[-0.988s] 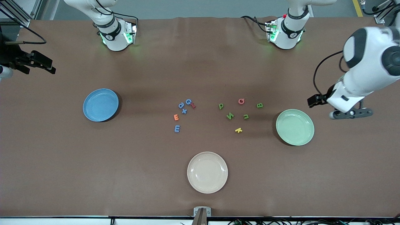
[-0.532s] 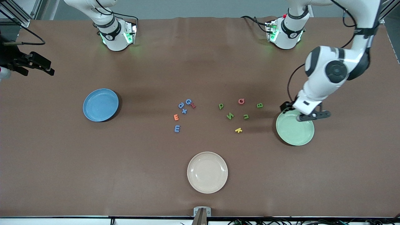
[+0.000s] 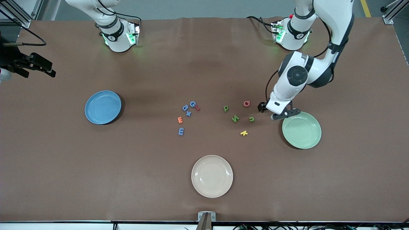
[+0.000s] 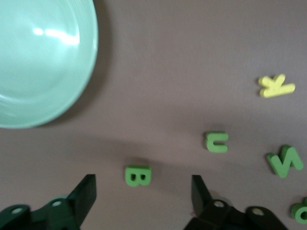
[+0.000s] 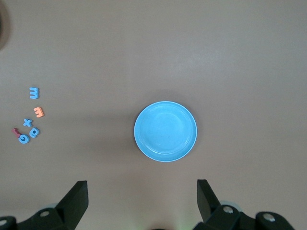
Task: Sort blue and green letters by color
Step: 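Reach the left gripper to green letters while the right gripper reaches blue letters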
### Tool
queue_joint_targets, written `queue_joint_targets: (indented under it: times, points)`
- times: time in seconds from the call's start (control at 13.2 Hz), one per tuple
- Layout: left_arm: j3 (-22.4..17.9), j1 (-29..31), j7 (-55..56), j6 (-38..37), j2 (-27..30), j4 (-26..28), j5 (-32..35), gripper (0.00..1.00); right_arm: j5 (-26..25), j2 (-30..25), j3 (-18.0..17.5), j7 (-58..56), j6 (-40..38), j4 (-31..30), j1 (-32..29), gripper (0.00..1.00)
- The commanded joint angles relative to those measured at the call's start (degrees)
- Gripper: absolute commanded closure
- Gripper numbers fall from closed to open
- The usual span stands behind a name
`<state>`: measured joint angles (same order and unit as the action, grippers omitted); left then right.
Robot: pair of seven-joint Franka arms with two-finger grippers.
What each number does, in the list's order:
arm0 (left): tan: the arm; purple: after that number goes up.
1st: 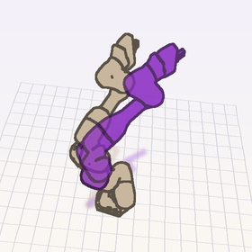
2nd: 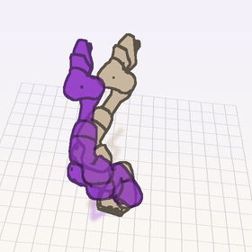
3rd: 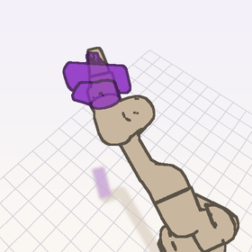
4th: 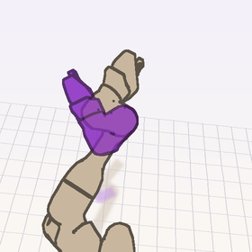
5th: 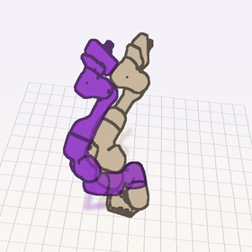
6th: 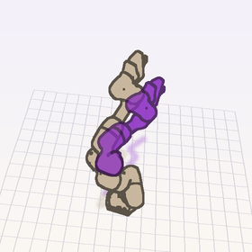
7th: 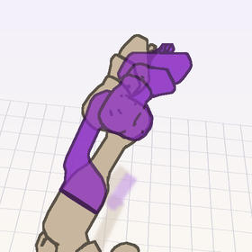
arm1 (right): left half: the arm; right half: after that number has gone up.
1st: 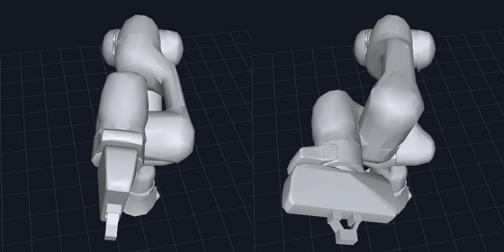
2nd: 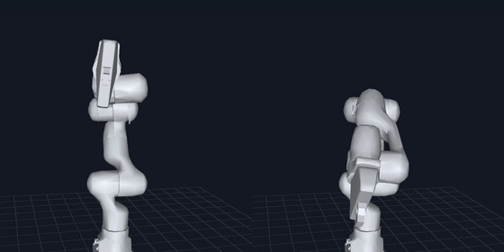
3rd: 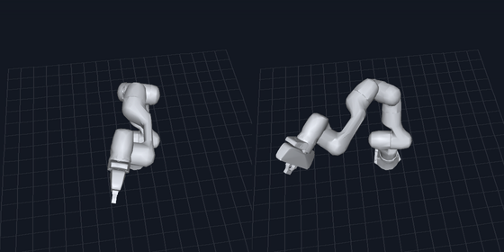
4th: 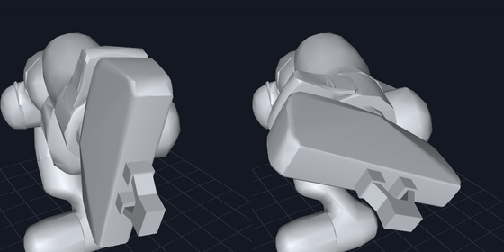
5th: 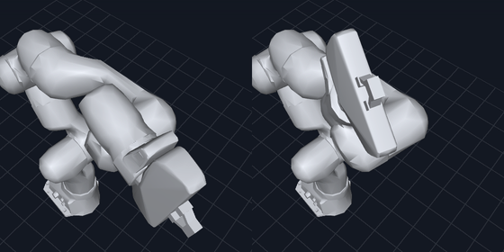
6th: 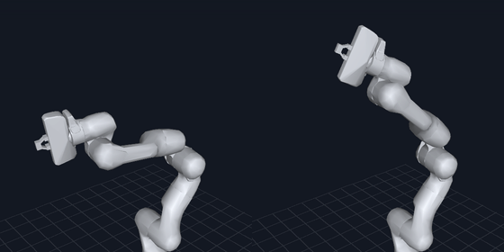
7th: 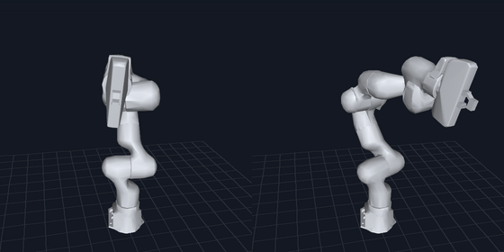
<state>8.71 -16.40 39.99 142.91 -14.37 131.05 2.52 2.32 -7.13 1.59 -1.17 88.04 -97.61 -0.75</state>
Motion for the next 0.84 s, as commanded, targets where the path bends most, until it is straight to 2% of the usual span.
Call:
queue_joint_targets:
  times: [0.0, 0.38, 0.53, 0.61, 0.76]
  points:
    - [-0.3, -0.8, 2.8, 3.4, -1.0, 2.4, 0.5, 0.19, 0.7, 1.9, -0.3, -0.7, 0.0, 1.1, -0.4, 0.0]
    - [-0.4, -0.7, 3.9, 5.9, -4.7, 2.5, 0.5, 0.29, -0.1, 13.4, -0.3, -0.8, 1.2, 4.4, -0.6, 0.0]
    - [-0.4, -0.9, 5.4, 6.7, -5.8, 2.5, 0.5, 0.32, 0.1, 14.2, -0.7, 0.1, 1.1, 4.8, 1.0, 0.0]
    - [-0.4, -0.8, 5.4, 6.7, -6.0, 2.5, 0.5, 0.33, 0.0, 14.2, -0.6, 2.2, 1.3, 4.8, 4.1, 0.0]
    - [-0.5, -0.6, 5.4, 6.8, -6.3, 2.5, 0.5, 0.35, 1.0, 14.5, -0.8, 11.7, 3.9, 4.3, 8.2, 0.0]
